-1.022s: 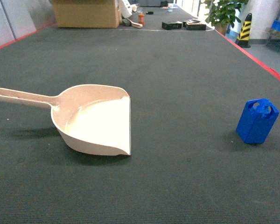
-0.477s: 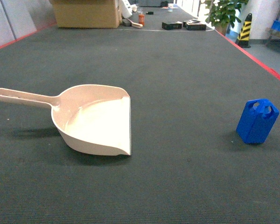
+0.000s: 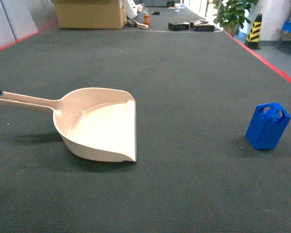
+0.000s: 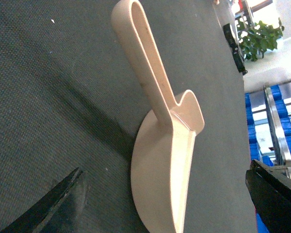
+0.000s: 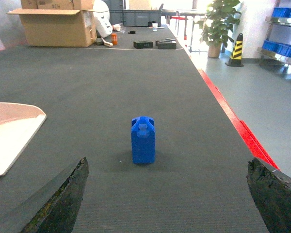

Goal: Place part in tray to right shelf

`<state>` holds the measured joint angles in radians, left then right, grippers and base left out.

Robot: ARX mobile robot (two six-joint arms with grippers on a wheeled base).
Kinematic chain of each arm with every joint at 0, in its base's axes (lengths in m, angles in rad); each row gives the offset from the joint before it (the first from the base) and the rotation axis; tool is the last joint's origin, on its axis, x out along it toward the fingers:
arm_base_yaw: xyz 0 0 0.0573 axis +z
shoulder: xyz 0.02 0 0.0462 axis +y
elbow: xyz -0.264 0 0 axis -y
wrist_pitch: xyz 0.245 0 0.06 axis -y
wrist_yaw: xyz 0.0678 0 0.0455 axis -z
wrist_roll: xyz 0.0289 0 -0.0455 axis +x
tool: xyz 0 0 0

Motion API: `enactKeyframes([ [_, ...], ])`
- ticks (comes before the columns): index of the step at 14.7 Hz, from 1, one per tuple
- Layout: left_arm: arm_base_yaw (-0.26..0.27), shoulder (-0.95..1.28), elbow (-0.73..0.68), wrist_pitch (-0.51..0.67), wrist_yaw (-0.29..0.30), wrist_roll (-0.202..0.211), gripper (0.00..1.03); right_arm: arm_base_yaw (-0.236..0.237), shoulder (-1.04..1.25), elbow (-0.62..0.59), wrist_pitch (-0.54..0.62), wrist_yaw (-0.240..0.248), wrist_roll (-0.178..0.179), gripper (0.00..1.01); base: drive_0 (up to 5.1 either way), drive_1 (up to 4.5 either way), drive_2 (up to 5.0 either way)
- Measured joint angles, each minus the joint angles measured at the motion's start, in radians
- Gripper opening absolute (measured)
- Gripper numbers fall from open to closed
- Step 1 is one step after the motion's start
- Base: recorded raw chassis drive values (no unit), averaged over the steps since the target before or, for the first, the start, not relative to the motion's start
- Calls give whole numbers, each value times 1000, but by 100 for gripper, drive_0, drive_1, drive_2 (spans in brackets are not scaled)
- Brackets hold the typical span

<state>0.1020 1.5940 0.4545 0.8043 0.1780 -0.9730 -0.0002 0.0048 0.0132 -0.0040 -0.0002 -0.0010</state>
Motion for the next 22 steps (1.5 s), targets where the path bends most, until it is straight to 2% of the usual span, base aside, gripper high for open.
enactKeyframes([
  [1,8,85,48,24,-17,-15,98,0,0,0,0,0,0,98,0,0,0],
  [2,13,117,74,-16,-32,-45,98,0,0,0,0,0,0,98,0,0,0],
  [3,14,118,71,-19,-32,-58,98,0,0,0,-1,0,0,98,0,0,0],
  [7,18,114,71,-17,-37,-72,98,0,0,0,0,0,0,98,0,0,0],
  [8,27,156,36,196,21,-105,98,0,0,0,0,0,0,98,0,0,0],
  [9,27,209,27,341,66,-146,98,0,0,0,0,0,0,98,0,0,0],
  [10,25,251,51,415,77,-171,98,0,0,0,0,0,0,98,0,0,0],
  [12,19,296,141,403,77,-179,98,0,0,0,0,0,0,98,0,0,0],
  [15,10,385,235,311,60,-179,98,0,0,0,0,0,0,98,0,0,0],
  [22,47,552,431,264,26,-181,98,0,0,0,0,0,0,98,0,0,0],
])
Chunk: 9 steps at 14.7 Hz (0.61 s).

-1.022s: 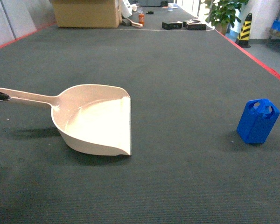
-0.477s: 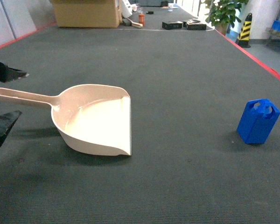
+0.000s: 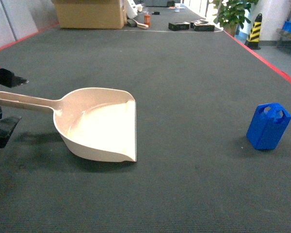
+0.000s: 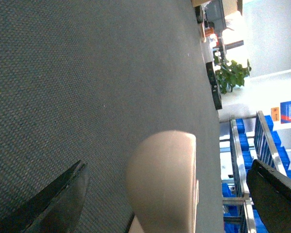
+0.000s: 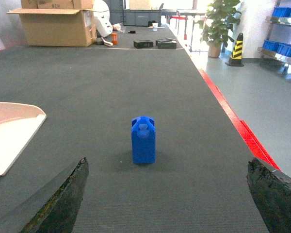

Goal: Place part in tray to right shelf

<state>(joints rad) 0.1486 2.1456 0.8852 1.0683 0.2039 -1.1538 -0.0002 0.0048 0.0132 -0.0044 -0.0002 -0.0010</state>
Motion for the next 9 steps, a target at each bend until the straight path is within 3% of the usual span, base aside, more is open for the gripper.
enactKeyframes([
  [8,-14,150,195,-19,-44,-48,98,0,0,0,0,0,0,98,0,0,0],
  [9,-13,160,208,-4,-46,-55,92,0,0,0,0,0,0,98,0,0,0],
])
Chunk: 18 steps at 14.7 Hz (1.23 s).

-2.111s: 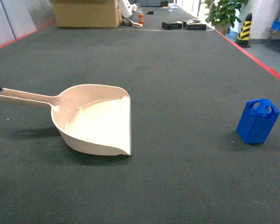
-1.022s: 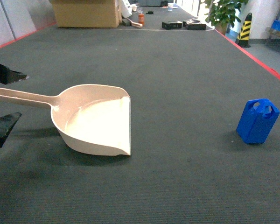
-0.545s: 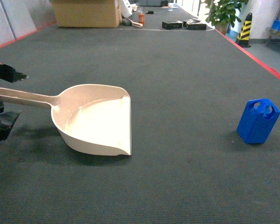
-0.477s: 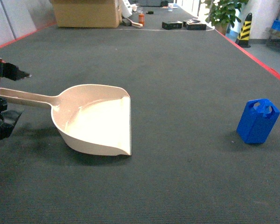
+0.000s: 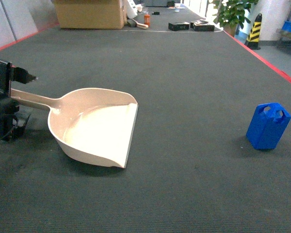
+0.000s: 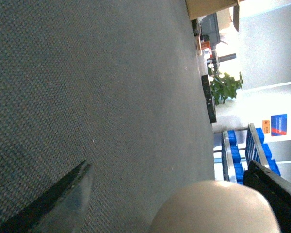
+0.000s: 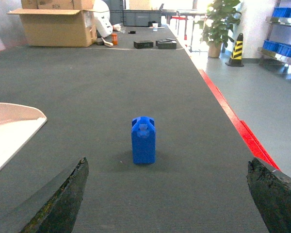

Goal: Place part in tray to right shelf

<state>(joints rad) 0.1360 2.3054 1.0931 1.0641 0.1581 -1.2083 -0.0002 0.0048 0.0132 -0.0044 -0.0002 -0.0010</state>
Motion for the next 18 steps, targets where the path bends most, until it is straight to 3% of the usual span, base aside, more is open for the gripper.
enactKeyframes([
  [5,-2,6,-3,72,50,-24,41,0,0,0,0,0,0,98,0,0,0],
  [6,-3,6,-18,92,55,-27,23,0,0,0,0,0,0,98,0,0,0],
  [7,-3,5,-31,109,60,-40,16,0,0,0,0,0,0,98,0,0,0],
  [11,-12,-78,-151,207,48,-50,15,0,0,0,0,0,0,98,0,0,0],
  [13,-25,-169,-224,216,56,-84,15,0,0,0,0,0,0,98,0,0,0],
  [15,-55,-274,-303,220,63,-134,15,0,0,0,0,0,0,98,0,0,0],
  [18,-153,-340,-388,217,39,-257,14,0,0,0,0,0,0,98,0,0,0],
])
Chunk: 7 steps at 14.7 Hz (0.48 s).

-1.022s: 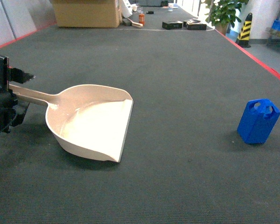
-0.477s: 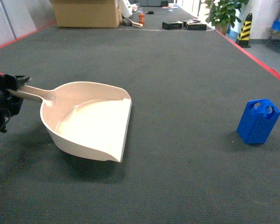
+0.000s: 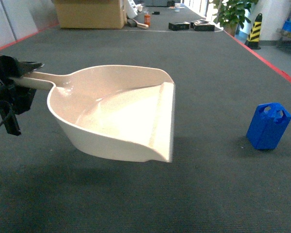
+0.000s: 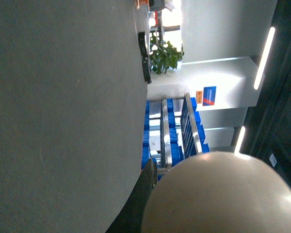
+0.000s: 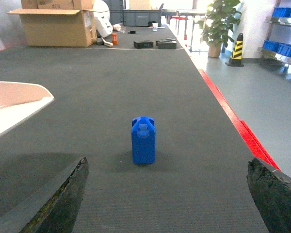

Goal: Place part in tray to right shelf

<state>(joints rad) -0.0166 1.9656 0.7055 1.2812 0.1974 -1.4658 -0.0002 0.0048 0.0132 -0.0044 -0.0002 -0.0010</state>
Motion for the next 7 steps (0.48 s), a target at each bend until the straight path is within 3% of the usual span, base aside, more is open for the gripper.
enactKeyframes([
  [3,-113,-58,-39,-1,-5,-96,14,0,0,0,0,0,0,98,0,0,0],
  [5,-159,-64,-37,2,-1,-102,13,0,0,0,0,0,0,98,0,0,0],
  [7,-167,-58,-35,-1,2,-92,13,0,0,0,0,0,0,98,0,0,0],
])
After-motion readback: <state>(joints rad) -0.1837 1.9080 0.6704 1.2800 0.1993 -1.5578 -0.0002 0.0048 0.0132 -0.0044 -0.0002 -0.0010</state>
